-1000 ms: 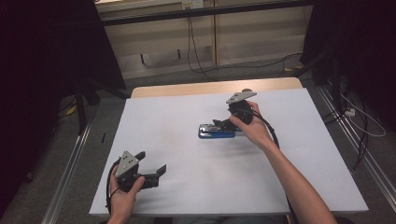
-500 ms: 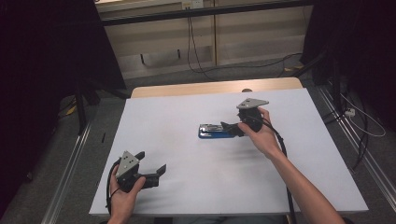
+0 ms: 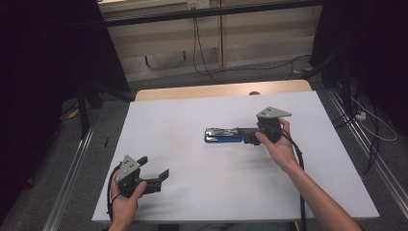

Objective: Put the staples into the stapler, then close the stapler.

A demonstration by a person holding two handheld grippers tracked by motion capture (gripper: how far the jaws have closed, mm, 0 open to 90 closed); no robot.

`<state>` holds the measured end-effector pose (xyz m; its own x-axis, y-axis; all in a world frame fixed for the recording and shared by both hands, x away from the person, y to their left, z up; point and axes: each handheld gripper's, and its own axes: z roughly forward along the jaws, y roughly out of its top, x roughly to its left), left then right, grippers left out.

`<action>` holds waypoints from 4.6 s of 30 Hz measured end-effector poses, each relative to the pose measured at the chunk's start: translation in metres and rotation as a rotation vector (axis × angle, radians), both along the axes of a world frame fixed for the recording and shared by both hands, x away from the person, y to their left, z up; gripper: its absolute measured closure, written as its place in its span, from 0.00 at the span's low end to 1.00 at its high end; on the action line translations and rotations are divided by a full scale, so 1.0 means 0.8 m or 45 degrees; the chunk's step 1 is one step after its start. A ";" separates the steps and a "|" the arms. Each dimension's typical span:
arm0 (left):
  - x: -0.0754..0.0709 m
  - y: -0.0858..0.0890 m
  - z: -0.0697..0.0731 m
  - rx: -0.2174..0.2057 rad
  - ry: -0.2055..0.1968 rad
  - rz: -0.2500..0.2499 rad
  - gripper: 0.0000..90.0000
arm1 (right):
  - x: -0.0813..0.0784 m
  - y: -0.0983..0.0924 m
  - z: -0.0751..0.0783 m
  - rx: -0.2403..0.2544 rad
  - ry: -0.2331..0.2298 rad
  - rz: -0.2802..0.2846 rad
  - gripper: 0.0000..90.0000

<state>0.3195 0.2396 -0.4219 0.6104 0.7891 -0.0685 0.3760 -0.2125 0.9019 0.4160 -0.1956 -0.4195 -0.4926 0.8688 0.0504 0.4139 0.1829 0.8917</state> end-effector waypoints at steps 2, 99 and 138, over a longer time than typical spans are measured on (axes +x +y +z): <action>0.001 0.003 0.000 0.002 0.003 0.012 0.05 | -0.004 -0.003 -0.002 0.005 0.001 -0.006 0.05; 0.100 -0.124 -0.012 0.071 0.038 -0.139 0.07 | -0.063 -0.047 -0.027 0.084 0.071 0.028 1.00; 0.154 -0.193 -0.014 0.055 0.122 -0.252 0.96 | -0.051 -0.052 -0.032 -0.007 0.093 0.052 1.00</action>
